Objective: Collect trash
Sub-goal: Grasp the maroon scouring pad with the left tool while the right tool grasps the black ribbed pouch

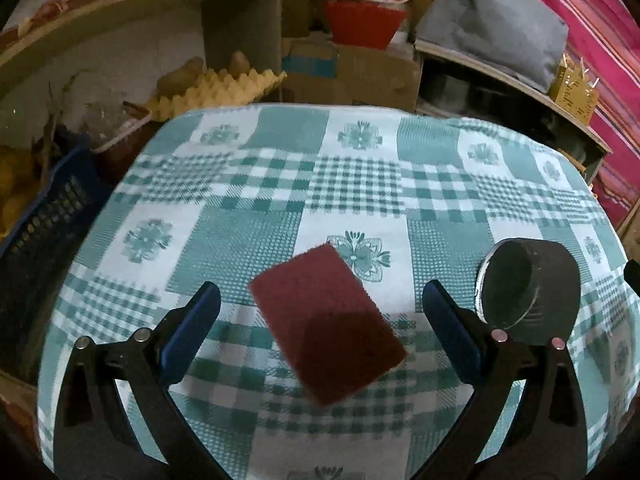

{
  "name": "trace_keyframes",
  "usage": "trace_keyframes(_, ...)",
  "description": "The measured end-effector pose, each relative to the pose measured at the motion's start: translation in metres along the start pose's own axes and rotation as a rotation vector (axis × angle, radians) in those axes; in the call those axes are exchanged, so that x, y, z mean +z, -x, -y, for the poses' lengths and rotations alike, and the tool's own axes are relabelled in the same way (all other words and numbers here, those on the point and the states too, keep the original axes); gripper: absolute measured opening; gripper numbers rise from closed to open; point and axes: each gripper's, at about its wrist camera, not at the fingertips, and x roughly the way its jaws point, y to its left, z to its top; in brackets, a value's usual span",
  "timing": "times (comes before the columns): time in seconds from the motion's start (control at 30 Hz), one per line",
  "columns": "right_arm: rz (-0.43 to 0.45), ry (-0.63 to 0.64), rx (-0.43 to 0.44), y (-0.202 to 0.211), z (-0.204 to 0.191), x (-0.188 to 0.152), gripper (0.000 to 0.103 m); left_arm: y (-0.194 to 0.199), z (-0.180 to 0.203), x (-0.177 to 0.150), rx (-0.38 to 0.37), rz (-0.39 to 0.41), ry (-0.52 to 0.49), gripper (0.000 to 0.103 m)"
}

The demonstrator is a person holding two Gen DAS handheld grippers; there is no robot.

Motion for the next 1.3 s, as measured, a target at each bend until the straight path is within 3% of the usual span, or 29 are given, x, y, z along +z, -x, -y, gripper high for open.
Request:
trace_keyframes(0.13,-0.019,-0.022,-0.004,-0.003,0.002,-0.001,0.098,-0.012,-0.007,-0.003,-0.042,-0.067,0.066,0.096)
trace_keyframes(0.23,-0.019,-0.050,-0.002,-0.001,0.004,-0.002,0.099,-0.013,-0.011,-0.005,-0.048,-0.061,0.102,0.093)
trace_keyframes(0.37,-0.008,-0.056,0.001,0.004,0.001,-0.004,0.098,-0.013,-0.003,-0.006,0.001,-0.055,0.032,0.072)
trace_keyframes(0.5,-0.019,-0.035,-0.001,0.006,-0.009,-0.007,0.098,-0.011,-0.004,-0.006,-0.017,-0.052,0.004,0.070)
trace_keyframes(0.67,-0.026,-0.010,0.060,0.014,-0.031,-0.011,0.098,-0.004,-0.015,-0.007,-0.059,-0.053,-0.005,0.067)
trace_keyframes(1.0,-0.010,0.108,0.132,0.031,-0.106,-0.019,0.098,0.029,-0.064,-0.022,-0.025,0.044,-0.038,0.067)
trace_keyframes(1.3,-0.022,0.098,0.158,0.020,-0.139,-0.016,0.098,0.038,-0.092,-0.028,-0.021,0.054,-0.020,0.067)
